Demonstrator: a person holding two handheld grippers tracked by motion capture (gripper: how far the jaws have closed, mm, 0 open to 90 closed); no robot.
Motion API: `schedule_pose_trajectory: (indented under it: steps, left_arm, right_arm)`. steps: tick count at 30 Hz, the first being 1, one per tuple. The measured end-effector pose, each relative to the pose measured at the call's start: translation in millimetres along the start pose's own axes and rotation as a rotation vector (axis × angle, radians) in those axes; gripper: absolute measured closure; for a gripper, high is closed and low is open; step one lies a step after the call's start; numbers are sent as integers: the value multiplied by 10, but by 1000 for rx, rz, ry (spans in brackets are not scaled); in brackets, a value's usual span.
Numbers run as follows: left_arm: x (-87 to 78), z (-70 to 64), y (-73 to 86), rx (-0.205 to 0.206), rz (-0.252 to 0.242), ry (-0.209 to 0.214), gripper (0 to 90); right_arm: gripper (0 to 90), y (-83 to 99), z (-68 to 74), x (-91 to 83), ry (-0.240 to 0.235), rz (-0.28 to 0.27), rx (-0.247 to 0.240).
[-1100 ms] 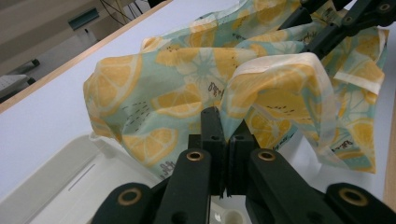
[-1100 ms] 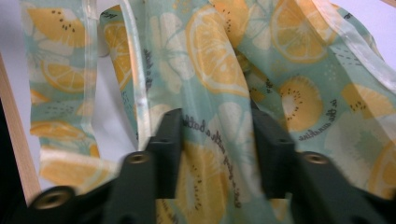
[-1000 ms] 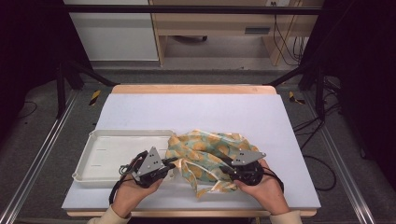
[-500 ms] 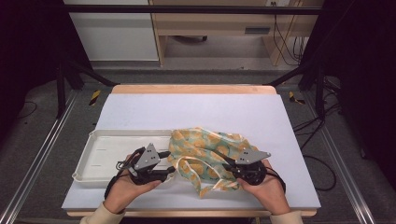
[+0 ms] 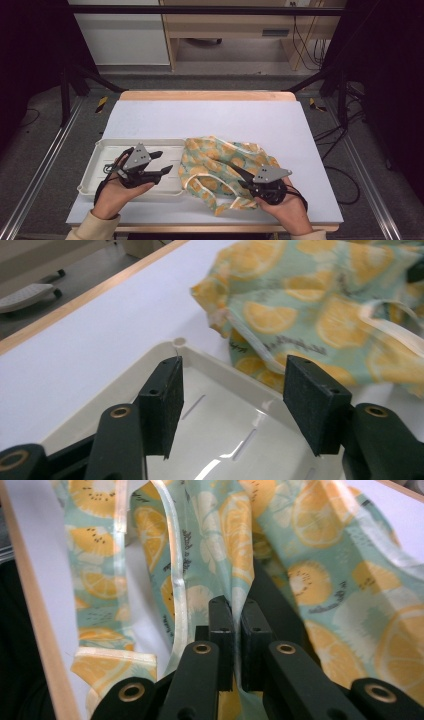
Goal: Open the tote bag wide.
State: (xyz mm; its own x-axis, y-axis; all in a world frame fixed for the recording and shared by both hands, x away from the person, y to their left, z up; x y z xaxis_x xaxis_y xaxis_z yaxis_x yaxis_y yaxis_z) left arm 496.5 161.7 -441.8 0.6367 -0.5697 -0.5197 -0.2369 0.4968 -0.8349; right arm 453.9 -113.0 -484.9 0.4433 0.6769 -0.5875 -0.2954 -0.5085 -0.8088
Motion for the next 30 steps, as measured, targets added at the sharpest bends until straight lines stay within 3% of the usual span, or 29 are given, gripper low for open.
schedule_pose_trajectory:
  steps: [7, 12, 13, 16, 17, 18, 22, 30]
  left_arm:
    - [-30, 40, -140, 10, -24, -27, 405]
    - [37, 15, -271, 22, -31, -19, 378]
    - [112, 1, -380, 24, -40, -10, 371]
    - [199, -8, -483, 27, -46, -10, 362]
    - [304, -39, -573, 37, -41, 7, 353]
    - [304, -39, -573, 37, -41, 7, 346]
    - [584, -145, -722, 73, -15, 58, 313]
    - [915, -231, -732, 105, 53, 112, 248]
  right_arm:
    - [862, 98, 250, -46, -27, 23, -55]
    - [859, 175, 349, -58, -48, 50, -81]
    - [860, 212, 376, -55, -54, 66, -89]
    - [860, 241, 395, -48, -58, 80, -100]
    - [860, 258, 422, -49, -66, 87, -111]
    - [860, 258, 422, -49, -66, 87, -111]
    - [863, 328, 453, -62, -77, 104, -126]
    - [869, 421, 482, -105, -89, 130, -138]
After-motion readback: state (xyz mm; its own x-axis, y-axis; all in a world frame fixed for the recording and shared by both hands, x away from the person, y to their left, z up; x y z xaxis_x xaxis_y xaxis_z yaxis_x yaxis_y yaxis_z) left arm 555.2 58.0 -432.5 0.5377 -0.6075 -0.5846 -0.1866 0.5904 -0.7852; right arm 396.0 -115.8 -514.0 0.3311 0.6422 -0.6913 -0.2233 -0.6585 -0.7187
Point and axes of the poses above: each handheld gripper's, and its own axes: x roughly forward along the jaws, y roughly out of its underside, z roughly to its left, the point moved 9 cm from there along x, roughly forward along the jaws, and after that the axes turned 4 degrees about -y, right-handed, at the moved point
